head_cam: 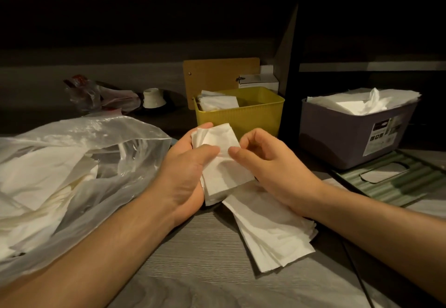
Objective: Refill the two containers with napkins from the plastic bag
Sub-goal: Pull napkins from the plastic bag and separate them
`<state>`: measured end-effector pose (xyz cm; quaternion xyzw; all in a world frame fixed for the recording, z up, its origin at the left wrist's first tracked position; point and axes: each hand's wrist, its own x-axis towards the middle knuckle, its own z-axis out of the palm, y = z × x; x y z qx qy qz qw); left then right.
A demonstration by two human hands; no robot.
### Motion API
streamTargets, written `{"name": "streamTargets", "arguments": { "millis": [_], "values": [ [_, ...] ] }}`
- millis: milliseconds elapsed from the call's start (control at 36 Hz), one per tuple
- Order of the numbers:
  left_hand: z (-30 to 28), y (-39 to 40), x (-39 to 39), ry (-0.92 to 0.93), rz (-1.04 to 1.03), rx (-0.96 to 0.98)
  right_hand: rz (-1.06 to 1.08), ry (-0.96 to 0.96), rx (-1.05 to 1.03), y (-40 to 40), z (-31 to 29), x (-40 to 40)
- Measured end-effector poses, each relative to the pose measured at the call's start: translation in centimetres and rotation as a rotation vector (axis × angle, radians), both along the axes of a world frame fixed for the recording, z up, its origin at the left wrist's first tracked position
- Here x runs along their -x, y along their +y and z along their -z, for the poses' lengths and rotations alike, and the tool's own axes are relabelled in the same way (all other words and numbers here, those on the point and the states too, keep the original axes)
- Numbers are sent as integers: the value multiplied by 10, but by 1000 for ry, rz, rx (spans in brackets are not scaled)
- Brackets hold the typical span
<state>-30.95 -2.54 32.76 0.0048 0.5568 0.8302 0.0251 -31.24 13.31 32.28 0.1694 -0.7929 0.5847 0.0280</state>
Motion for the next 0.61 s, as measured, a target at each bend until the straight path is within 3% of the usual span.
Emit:
{"name": "streamTargets", "arguments": {
  "millis": [139,250,361,500,611],
  "values": [
    [-5,0,2,61,0,-81,-96,-107,-35,0,-2,-1],
    [-6,-4,6,127,-41,-58,20,31,95,6,0,7],
    [0,-13,10,266,-45,270,78,156,152,13,3,14],
    [5,-23,12,377,12,880,102,269,112,16,7,15],
    [4,-29,13,386,31,1071,50,248,54,21,7,15]
  ]
}}
